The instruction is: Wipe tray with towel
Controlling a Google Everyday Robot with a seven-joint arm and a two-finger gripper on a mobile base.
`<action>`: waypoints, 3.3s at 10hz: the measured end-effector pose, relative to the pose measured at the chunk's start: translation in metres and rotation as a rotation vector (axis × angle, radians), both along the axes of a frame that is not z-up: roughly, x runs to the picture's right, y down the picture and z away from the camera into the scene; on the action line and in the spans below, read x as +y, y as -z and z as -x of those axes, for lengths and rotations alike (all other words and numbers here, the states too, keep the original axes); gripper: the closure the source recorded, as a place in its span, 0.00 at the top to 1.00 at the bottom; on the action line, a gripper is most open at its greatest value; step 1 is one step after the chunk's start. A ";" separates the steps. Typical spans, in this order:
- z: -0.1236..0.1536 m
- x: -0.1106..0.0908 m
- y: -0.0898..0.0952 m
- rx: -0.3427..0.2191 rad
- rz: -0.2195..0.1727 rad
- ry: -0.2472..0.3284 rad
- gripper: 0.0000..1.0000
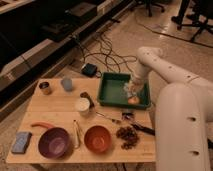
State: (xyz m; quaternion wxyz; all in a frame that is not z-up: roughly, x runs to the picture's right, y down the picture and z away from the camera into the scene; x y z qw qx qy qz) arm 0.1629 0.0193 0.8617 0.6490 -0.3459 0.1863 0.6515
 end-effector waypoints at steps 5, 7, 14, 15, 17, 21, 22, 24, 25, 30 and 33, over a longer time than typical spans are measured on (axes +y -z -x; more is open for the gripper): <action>0.057 0.012 0.030 -0.114 0.092 0.059 0.00; 0.072 0.012 0.013 -0.150 0.130 0.061 0.00; 0.076 -0.004 -0.048 -0.138 0.158 0.036 0.00; 0.073 -0.002 -0.062 -0.114 0.156 0.037 0.00; 0.060 0.001 -0.080 -0.083 0.101 0.042 0.00; 0.056 0.006 -0.084 -0.080 -0.044 0.090 0.00; 0.050 0.009 -0.083 -0.059 -0.096 0.109 0.00; 0.039 0.011 -0.083 -0.021 -0.140 0.128 0.00; 0.033 0.009 -0.083 0.000 -0.164 0.135 0.00; -0.022 -0.021 -0.066 0.129 -0.259 0.146 0.00; -0.041 -0.018 -0.049 0.160 -0.252 0.118 0.00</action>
